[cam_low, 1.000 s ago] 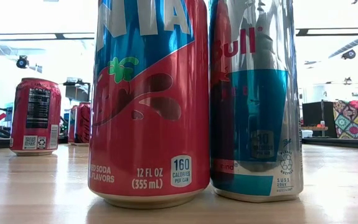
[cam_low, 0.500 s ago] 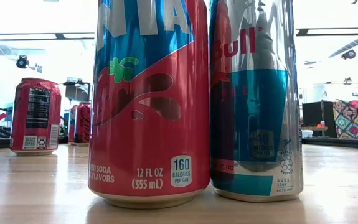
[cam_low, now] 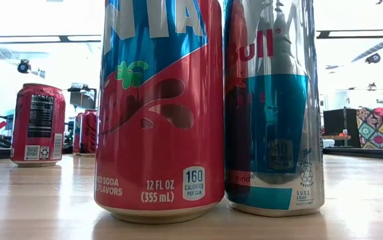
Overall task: Place canned beverage on shelf
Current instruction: Put the white pink soda can aligned with the other white pink soda cans on the shelf
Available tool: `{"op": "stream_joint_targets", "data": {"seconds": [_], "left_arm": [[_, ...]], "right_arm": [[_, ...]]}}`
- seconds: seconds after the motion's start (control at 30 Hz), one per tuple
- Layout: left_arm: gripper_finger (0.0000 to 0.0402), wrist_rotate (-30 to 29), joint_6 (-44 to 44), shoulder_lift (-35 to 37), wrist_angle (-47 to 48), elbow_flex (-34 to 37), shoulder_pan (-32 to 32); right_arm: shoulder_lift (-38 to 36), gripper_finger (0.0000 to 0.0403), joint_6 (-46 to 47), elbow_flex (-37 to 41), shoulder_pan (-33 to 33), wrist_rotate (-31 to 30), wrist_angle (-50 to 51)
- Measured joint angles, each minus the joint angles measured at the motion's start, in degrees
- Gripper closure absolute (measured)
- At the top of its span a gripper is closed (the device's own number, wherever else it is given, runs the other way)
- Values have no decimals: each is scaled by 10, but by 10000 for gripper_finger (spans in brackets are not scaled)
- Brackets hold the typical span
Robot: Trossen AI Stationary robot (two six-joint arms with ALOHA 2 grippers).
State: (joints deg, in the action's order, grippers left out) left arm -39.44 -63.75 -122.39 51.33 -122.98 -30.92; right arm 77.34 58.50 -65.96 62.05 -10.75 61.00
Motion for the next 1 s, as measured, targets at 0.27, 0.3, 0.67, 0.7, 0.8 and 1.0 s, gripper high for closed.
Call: {"op": "stream_joint_targets", "data": {"seconds": [0.27,0.3,0.67,0.7,0.8,1.0], "left_arm": [[191,-14,26,46,54,0,0],[191,-15,30,53,62,0,0],[191,-36,99,135,206,1,0],[191,-36,108,142,225,4,2],[193,-35,135,161,276,15,11],[201,-26,200,236,315,79,21]], "right_arm": [[-3,159,-23,-33,-76,-9,4],[-5,159,-26,-39,-89,-9,6],[-4,160,-110,-149,-284,35,62],[-4,160,-122,-160,-302,35,71],[-4,160,-152,-203,-355,28,109],[-4,160,-176,-274,-463,24,174]]}}
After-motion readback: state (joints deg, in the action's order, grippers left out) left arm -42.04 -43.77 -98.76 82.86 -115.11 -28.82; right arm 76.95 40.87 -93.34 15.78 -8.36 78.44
